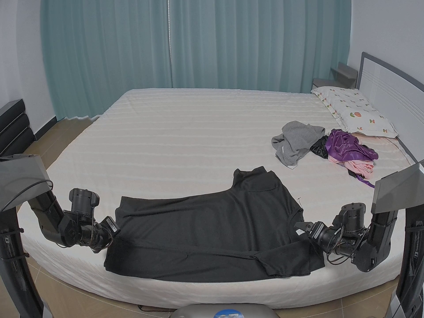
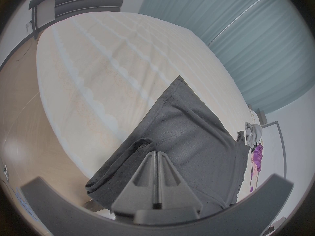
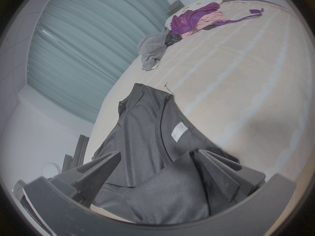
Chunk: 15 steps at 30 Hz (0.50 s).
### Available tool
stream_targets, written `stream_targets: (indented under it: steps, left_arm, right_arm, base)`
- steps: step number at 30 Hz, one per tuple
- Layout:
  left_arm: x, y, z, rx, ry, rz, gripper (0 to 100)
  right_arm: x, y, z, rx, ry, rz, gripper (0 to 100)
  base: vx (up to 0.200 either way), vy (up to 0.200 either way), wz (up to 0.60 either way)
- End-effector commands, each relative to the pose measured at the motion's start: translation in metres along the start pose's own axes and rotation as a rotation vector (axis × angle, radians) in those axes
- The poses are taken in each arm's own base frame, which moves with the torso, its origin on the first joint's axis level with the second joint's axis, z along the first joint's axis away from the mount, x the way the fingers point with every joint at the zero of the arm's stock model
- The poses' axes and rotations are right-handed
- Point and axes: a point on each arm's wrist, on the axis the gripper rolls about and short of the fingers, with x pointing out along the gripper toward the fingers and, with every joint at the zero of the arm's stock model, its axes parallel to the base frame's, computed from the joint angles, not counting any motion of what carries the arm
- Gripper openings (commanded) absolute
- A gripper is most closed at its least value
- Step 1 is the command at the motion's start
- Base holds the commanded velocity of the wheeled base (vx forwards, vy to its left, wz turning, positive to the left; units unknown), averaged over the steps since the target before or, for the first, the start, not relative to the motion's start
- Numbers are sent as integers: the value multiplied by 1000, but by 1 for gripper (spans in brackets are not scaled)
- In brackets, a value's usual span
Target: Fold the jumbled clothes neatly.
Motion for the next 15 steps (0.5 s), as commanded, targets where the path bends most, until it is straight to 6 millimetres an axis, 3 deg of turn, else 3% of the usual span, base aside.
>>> stream_targets:
  steps: [1,15]
  left_arm:
    - [1,2,1,-13,0,6,0]
    - [1,3,-1,-12,6,11,0]
  right_arm:
    - [8,-10,17,-35,-21,16,100]
    - [22,-31,8,-287,127,117,100]
  base:
    - [0,0,0]
    - [0,0,0]
